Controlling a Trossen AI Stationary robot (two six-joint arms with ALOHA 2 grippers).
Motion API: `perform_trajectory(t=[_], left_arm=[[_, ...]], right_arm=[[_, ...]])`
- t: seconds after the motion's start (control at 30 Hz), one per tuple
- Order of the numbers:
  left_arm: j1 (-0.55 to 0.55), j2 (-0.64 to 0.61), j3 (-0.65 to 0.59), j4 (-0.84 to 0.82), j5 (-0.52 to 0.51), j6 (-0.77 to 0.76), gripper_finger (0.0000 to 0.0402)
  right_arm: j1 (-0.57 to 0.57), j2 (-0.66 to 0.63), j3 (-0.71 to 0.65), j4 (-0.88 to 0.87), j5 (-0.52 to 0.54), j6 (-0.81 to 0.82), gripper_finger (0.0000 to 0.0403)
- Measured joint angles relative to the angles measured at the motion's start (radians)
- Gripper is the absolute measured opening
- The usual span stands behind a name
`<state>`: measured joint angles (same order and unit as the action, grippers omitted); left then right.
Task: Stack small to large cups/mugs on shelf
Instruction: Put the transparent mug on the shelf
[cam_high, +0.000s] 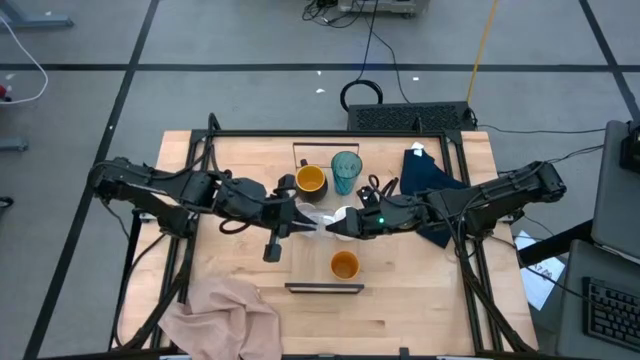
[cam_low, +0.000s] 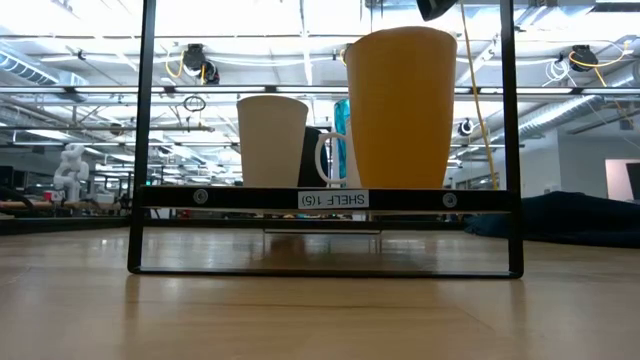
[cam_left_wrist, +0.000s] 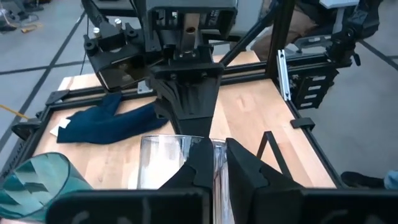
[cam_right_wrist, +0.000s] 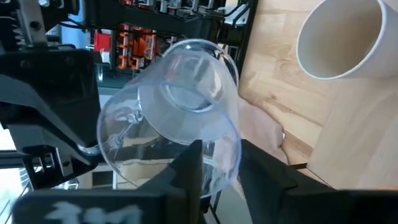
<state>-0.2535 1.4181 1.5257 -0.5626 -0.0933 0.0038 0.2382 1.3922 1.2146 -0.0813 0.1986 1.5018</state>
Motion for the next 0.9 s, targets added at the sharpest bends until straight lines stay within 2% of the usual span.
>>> perform_trajectory(t=[0.23,0.4,0.53,0.9], left_arm=[[-0.002,-0.001,0.0,-0.019,0.007,-0.048,0.0015],[-0.003,-0.009,-0.002,-0.023,0.014,-0.093,0.0032],[-0.004,-0.029,-0.002,-0.037,0.009,-0.096,0.0014],[-0.004,-0.099,-0.002,-0.032,0.001,-0.16,0.0014]], right_arm=[[-0.001,0.0,0.001,0.007,0.008,-0.005,0.0151],[-0.001,-0.002,0.002,0.01,0.011,-0.019,0.0175],[-0.001,-0.015,0.002,0.003,0.01,-0.055,0.018],[0.005,-0.075,0.002,-0.065,0.011,-0.137,0.0176]])
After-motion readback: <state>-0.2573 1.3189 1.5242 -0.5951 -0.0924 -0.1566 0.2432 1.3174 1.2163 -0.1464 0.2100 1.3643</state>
